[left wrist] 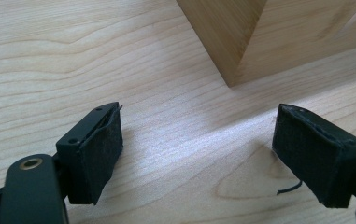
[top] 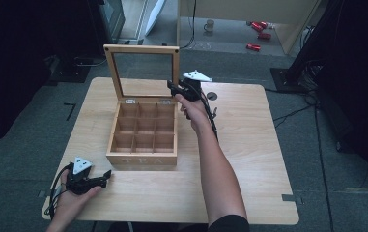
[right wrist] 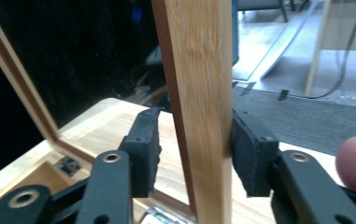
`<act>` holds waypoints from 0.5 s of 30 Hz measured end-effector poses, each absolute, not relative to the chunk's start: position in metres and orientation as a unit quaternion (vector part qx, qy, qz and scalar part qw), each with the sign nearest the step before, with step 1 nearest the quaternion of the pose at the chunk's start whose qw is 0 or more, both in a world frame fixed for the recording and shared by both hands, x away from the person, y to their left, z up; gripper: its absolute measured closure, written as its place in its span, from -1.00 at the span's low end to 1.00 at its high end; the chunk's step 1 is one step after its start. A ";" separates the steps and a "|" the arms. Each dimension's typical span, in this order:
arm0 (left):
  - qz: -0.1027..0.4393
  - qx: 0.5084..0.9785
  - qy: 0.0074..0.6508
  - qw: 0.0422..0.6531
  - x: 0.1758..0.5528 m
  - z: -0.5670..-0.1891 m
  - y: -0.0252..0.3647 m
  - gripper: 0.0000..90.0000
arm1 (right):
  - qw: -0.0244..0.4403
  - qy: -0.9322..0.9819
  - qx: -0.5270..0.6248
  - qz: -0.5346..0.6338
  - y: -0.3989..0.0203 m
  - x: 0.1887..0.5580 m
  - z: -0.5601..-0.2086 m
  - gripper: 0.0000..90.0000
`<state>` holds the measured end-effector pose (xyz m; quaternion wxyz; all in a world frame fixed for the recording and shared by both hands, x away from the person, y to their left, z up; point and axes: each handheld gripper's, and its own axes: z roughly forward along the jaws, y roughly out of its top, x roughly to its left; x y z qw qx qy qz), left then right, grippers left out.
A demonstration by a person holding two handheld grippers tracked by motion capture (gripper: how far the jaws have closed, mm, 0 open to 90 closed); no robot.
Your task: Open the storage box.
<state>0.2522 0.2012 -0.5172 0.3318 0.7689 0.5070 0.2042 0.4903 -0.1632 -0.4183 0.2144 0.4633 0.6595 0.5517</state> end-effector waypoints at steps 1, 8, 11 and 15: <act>0.205 0.769 0.507 0.332 0.252 -0.517 0.201 -0.63 | 0.219 0.657 0.468 0.549 -0.163 0.491 -0.419 0.32; 0.205 0.770 0.505 0.332 0.253 -0.517 0.201 -0.63 | 0.230 0.651 0.497 0.526 -0.161 0.500 -0.422 0.49; 0.205 0.770 0.505 0.332 0.253 -0.517 0.201 -0.63 | 0.235 0.649 0.500 0.523 -0.158 0.500 -0.422 0.49; 0.205 0.770 0.505 0.332 0.253 -0.517 0.201 -0.63 | 0.239 0.651 0.503 0.516 -0.155 0.502 -0.420 0.49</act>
